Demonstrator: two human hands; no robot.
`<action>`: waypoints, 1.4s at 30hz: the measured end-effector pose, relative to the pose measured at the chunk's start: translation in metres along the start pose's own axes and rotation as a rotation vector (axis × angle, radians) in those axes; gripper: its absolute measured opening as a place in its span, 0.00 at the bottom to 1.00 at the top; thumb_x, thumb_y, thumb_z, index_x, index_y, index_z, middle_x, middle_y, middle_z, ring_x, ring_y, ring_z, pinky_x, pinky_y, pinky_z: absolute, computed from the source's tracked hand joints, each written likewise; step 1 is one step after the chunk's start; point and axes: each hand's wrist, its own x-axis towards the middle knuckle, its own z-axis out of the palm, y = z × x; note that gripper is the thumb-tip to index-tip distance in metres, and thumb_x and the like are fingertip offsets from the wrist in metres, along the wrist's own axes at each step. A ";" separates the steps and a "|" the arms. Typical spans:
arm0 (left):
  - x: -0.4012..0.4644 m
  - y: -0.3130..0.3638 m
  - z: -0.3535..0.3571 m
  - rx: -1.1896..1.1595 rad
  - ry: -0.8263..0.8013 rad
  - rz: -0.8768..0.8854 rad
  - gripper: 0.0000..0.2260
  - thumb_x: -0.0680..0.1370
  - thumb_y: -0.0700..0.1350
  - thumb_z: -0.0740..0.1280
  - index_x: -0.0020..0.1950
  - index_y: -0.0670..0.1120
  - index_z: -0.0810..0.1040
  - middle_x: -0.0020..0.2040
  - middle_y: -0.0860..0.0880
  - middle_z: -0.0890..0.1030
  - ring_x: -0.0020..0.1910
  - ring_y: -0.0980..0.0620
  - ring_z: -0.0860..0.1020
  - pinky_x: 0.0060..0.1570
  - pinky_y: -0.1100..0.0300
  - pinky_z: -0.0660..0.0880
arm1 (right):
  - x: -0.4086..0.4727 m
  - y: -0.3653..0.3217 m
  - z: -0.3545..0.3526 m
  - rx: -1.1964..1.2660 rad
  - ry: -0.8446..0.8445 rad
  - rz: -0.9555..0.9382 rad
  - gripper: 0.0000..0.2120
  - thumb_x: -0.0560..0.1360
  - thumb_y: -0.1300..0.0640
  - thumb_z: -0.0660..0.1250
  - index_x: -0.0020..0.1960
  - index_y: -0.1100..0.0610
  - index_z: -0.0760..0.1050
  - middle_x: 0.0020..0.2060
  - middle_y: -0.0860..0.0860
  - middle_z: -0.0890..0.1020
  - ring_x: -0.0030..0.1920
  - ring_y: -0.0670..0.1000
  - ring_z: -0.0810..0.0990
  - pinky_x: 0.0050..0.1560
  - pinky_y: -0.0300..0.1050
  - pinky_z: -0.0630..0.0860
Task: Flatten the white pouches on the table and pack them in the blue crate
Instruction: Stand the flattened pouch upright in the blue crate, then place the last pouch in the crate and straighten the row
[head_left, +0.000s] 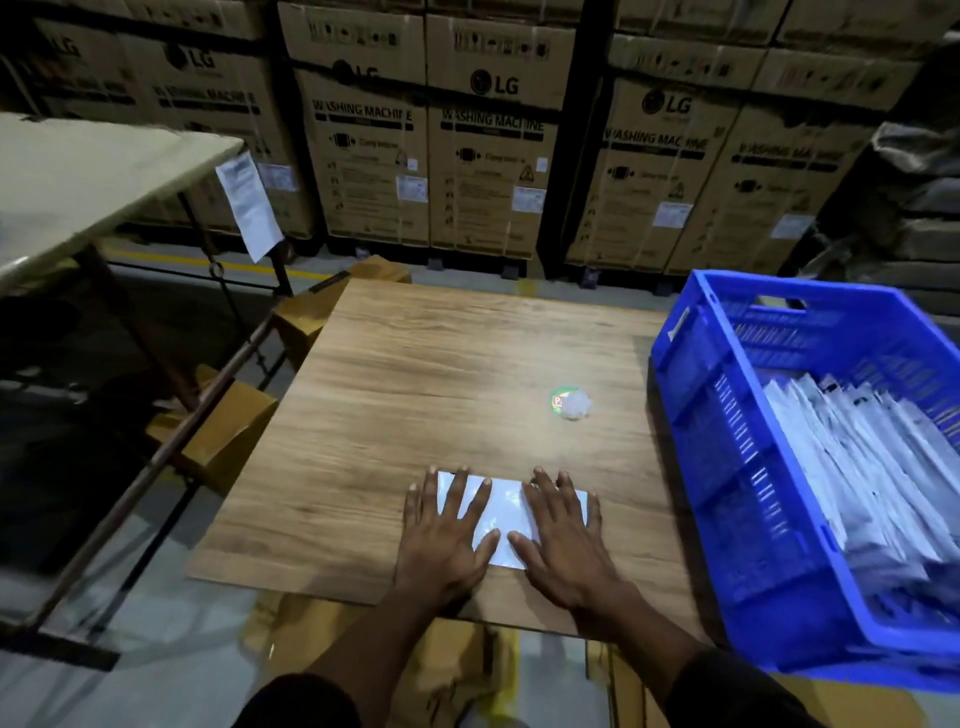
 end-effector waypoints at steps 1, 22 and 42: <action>0.001 -0.001 0.001 -0.003 0.001 0.002 0.29 0.80 0.64 0.57 0.79 0.55 0.66 0.80 0.47 0.64 0.78 0.33 0.61 0.73 0.33 0.59 | -0.002 -0.003 -0.005 0.048 0.028 -0.029 0.31 0.81 0.36 0.51 0.79 0.49 0.55 0.81 0.46 0.45 0.80 0.52 0.37 0.74 0.62 0.37; 0.009 -0.001 -0.043 0.147 -0.147 0.033 0.27 0.63 0.44 0.78 0.62 0.53 0.80 0.63 0.52 0.81 0.65 0.46 0.76 0.55 0.31 0.73 | -0.008 -0.011 -0.055 0.144 0.285 -0.295 0.12 0.79 0.51 0.59 0.51 0.55 0.79 0.64 0.52 0.79 0.68 0.58 0.72 0.61 0.61 0.75; 0.025 0.032 -0.043 -0.157 -0.079 -0.121 0.37 0.83 0.57 0.59 0.83 0.46 0.40 0.83 0.43 0.48 0.80 0.41 0.58 0.73 0.45 0.63 | 0.020 0.026 -0.137 -0.177 -0.097 -0.199 0.08 0.78 0.55 0.63 0.56 0.50 0.75 0.48 0.52 0.83 0.48 0.58 0.82 0.44 0.55 0.78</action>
